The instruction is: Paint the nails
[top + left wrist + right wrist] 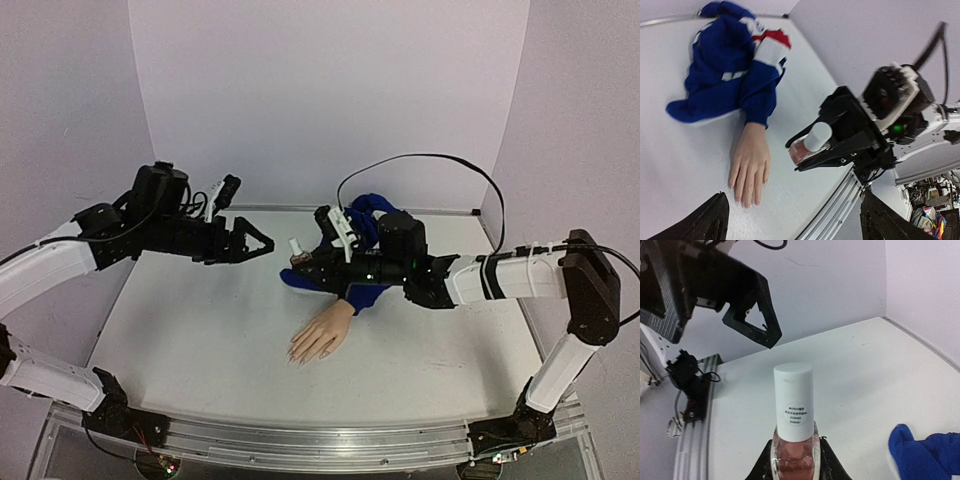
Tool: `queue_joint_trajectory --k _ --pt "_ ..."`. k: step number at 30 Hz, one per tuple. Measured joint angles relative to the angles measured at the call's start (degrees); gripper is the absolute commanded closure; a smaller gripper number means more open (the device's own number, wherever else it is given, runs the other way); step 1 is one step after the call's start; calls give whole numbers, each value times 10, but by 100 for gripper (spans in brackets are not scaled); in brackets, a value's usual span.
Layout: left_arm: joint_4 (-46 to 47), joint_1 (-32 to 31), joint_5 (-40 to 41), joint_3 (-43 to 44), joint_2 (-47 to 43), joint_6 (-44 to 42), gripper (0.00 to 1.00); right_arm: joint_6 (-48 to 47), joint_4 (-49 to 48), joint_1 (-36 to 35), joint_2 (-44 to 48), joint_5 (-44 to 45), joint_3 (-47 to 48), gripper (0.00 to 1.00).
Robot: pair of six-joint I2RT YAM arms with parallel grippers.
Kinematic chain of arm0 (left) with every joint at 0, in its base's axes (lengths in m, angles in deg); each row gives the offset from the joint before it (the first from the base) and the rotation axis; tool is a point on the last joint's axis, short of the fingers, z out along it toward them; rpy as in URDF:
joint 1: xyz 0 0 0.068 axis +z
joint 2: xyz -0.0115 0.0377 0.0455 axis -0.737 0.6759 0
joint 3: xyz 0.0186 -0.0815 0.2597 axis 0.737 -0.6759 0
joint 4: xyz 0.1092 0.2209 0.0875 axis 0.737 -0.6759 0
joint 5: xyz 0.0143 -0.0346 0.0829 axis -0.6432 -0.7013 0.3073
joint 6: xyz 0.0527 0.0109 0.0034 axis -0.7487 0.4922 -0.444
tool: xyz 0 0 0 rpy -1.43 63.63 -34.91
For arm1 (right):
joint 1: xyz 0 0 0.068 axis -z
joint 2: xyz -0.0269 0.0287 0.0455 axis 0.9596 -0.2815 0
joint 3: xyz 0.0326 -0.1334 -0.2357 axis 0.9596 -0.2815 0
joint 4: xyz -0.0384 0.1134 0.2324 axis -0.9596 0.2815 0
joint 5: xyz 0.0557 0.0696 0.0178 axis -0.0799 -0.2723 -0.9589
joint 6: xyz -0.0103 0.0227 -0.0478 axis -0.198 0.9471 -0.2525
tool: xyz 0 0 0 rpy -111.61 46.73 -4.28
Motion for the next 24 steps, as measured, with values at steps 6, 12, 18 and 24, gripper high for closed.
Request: queue_joint_trajectory --k 6,12,18,24 --pt "223 5 -90 -78 -26 3 12 120 -5 16 0 -177 35 100" --pt "379 6 -196 -80 20 20 40 231 -92 10 0 -271 38 100" --pt "434 6 -271 -80 31 25 45 288 -182 10 -17 -301 45 100" --pt "451 6 -296 -80 31 27 65 308 -214 11 -47 -307 64 100"
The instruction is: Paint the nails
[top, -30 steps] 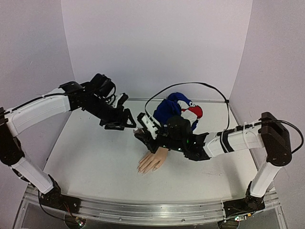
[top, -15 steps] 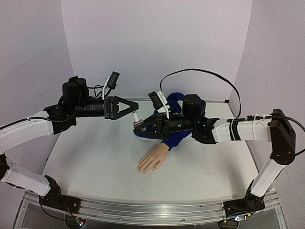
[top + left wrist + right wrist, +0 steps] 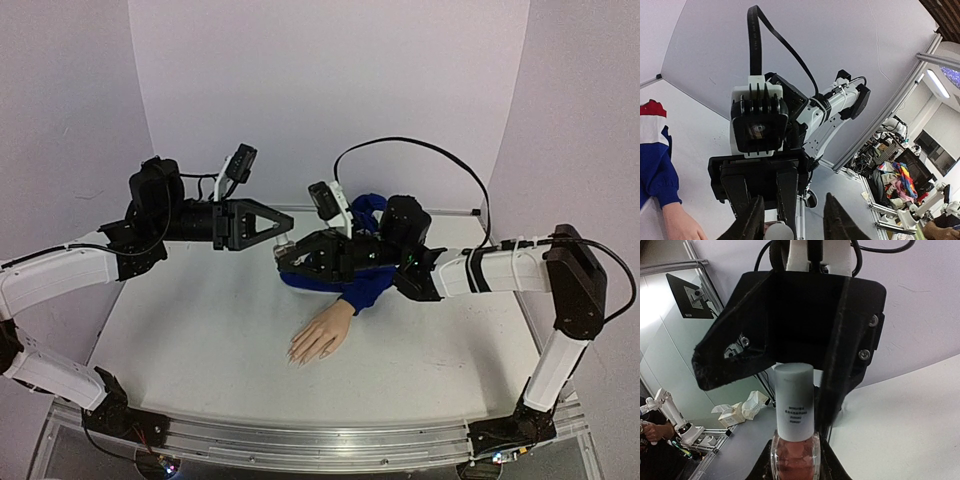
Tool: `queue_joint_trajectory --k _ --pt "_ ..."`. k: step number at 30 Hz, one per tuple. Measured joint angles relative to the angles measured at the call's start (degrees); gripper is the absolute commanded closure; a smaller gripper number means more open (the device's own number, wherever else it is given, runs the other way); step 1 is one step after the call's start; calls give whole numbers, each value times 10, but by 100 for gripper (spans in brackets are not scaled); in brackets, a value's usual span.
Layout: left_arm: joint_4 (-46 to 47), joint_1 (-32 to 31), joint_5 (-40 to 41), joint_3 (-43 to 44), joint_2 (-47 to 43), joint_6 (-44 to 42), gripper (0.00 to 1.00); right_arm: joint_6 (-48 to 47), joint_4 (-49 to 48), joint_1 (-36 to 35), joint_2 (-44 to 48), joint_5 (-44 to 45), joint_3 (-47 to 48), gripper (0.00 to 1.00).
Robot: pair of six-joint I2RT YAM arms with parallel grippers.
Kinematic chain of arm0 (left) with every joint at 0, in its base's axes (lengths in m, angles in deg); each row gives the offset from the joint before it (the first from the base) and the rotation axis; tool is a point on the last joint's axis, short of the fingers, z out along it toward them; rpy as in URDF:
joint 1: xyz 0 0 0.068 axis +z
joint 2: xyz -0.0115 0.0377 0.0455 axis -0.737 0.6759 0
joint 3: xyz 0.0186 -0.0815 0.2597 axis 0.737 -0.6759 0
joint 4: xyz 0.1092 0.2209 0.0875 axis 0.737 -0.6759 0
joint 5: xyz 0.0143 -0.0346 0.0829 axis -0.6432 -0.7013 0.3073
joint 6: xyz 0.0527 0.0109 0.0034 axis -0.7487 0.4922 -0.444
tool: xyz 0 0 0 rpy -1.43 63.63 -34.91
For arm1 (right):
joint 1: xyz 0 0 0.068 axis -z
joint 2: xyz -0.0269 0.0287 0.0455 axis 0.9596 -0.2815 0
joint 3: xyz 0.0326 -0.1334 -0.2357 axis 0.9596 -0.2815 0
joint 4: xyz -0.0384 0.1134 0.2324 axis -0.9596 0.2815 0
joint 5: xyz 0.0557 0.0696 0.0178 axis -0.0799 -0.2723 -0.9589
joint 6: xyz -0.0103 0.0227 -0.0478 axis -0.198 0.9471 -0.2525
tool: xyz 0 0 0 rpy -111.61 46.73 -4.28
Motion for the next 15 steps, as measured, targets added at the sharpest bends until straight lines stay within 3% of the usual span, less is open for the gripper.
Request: queue_joint_trajectory --k 11,15 --pt "-45 1 44 8 0 -54 98 0 -6 9 -2 16 0 100" --pt "-67 2 77 13 0 -70 100 -32 12 9 -1 55 -1 100"
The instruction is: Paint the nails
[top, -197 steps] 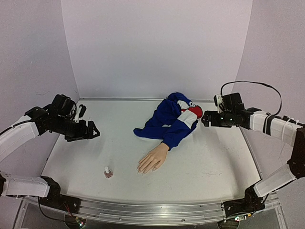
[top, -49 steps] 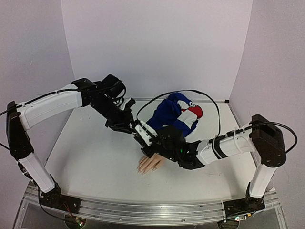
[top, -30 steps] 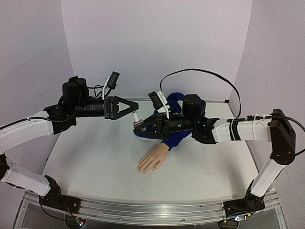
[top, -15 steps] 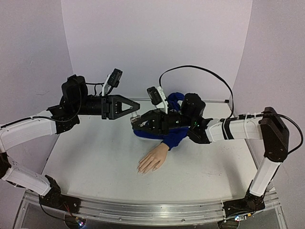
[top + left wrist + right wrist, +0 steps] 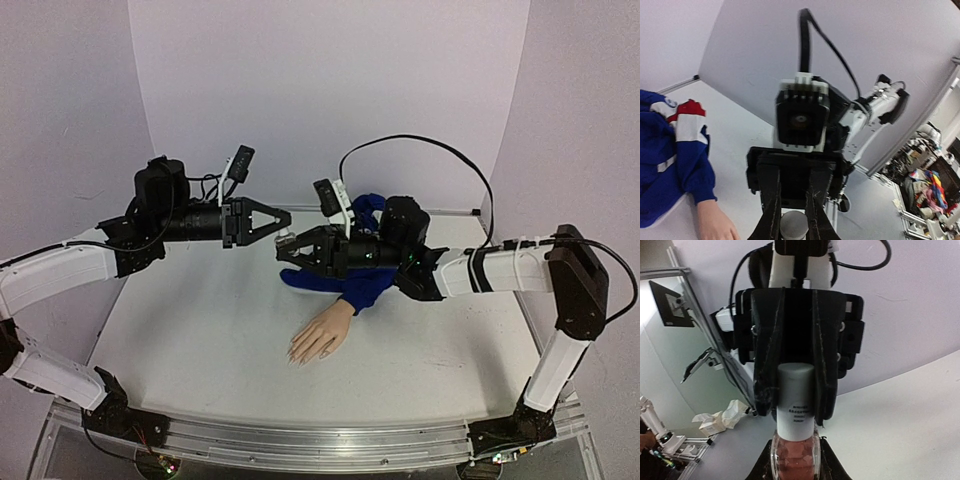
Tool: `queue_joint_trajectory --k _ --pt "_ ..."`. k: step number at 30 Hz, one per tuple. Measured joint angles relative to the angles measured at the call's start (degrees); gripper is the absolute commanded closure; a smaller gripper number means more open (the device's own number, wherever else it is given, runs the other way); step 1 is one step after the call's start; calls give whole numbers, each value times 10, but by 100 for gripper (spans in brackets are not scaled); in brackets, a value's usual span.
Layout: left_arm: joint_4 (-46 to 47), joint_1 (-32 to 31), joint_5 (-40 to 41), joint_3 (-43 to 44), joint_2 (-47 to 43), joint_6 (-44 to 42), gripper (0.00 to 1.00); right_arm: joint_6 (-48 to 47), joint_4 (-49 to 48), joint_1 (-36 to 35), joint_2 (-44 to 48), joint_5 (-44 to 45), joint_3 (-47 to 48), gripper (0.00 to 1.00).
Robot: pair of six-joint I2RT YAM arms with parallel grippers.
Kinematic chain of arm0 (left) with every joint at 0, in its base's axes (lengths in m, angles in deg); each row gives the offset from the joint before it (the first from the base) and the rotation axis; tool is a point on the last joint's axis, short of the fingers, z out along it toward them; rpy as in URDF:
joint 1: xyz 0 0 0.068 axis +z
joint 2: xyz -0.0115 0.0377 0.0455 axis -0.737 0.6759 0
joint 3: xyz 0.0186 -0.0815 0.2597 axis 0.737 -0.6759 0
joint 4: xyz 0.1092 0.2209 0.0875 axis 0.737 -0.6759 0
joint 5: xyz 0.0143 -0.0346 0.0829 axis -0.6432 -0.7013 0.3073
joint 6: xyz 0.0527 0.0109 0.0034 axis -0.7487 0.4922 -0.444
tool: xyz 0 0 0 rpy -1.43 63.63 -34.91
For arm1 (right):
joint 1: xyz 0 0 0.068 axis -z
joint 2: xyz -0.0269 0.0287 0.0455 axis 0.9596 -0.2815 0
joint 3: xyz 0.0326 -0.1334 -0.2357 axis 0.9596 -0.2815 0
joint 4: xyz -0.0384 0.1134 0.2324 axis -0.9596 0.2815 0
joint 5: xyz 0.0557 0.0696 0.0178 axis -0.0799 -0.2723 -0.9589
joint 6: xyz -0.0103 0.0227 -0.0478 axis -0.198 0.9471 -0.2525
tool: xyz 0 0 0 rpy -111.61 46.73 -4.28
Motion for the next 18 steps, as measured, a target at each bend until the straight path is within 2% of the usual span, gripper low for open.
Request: queue_joint_trajectory --k 2,4,5,7,10,14,17,18 --pt "-26 -1 46 1 0 -10 100 -50 48 -7 11 78 -8 100" --pt "-72 -10 121 10 2 -23 100 -115 109 -33 27 203 -14 100" --pt "-108 -23 183 25 4 -31 100 -162 139 -60 34 312 -14 100" --pt "-159 -42 257 52 11 -34 100 -235 156 -98 35 475 -13 100" --pt "-207 -68 342 85 29 -18 100 -337 158 -142 21 671 -2 100" --pt "-226 -77 410 96 50 20 100 -430 159 -158 -19 784 29 100" --pt "-234 -78 421 99 62 40 99 -462 169 -158 -26 798 30 100" --pt "-239 -78 422 103 65 43 94 -465 172 -157 -26 796 30 100"
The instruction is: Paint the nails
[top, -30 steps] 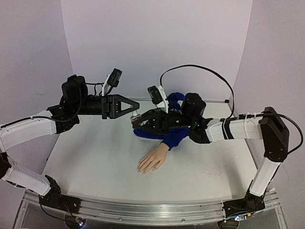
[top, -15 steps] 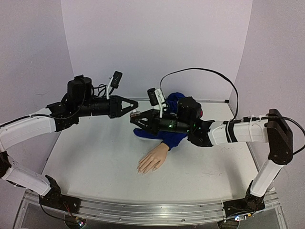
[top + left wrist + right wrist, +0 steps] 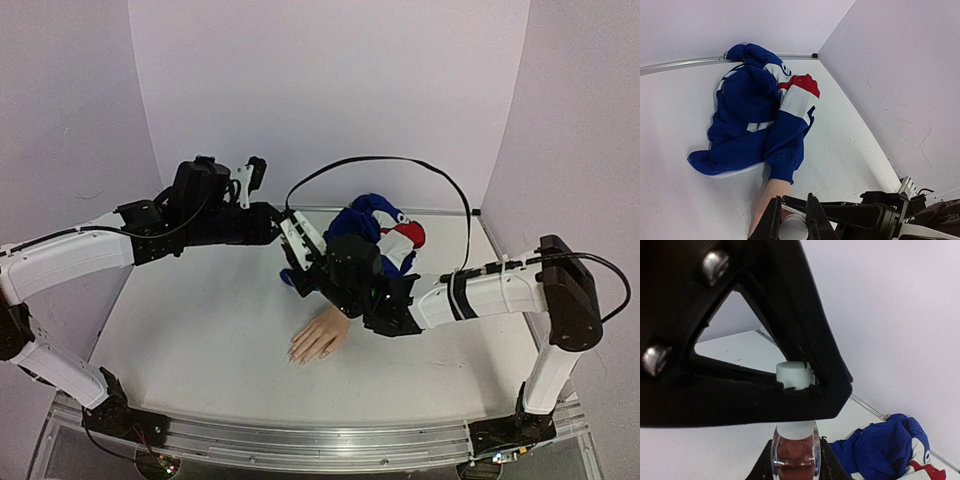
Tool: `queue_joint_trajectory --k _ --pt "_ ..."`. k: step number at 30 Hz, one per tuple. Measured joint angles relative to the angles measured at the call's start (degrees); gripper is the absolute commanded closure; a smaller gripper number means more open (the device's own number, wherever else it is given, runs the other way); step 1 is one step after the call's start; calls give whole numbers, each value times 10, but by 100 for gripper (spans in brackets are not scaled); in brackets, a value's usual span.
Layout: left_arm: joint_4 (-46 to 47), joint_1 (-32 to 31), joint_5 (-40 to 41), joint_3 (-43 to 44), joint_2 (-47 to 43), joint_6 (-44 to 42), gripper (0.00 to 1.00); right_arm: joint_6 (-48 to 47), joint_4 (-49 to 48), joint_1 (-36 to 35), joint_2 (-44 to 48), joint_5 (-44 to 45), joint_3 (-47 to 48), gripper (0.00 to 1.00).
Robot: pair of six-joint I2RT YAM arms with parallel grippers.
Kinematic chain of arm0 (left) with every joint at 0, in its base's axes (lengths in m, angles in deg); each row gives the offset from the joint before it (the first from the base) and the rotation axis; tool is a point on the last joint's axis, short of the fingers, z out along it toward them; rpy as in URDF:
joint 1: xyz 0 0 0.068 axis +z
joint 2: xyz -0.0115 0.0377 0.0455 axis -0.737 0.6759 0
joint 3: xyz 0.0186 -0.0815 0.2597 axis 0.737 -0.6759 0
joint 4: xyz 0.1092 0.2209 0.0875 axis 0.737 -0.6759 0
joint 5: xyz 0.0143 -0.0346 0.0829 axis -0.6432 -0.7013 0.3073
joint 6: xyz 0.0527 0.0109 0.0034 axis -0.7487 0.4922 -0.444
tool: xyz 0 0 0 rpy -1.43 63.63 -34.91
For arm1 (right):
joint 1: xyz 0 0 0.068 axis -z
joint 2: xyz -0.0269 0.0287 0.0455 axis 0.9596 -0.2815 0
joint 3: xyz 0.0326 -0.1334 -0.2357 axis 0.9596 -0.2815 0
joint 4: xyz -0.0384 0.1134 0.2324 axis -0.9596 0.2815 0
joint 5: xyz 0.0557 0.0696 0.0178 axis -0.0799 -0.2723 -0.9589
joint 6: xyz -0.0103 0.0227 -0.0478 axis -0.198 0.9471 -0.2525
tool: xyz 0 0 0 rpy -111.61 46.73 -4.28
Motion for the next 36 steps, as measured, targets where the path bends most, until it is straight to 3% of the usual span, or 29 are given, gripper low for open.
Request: queue_joint_trajectory --k 3,5,8,12,15,22,25,31,36 --pt "-10 2 -9 7 3 0 62 10 12 15 7 -50 -2 100" --pt "-10 6 -28 8 3 -5 44 33 30 38 20 -136 -7 100" --pt "-8 14 -83 8 1 -13 34 91 53 96 47 -305 -19 100" --pt "24 41 -171 -16 -22 -19 30 169 57 170 68 -515 -24 100" --pt "53 59 -235 -42 -50 -22 30 233 47 198 72 -655 -24 100" --pt "123 59 -350 -53 -63 -25 49 368 -18 195 71 -886 -19 100" --pt "140 59 -384 -52 -63 -24 58 404 -49 193 68 -921 -16 100" --pt "152 54 -428 -52 -57 -29 62 450 -98 193 49 -943 -10 100" --pt "152 42 -429 -52 -52 -38 78 464 -118 193 37 -945 -9 100"
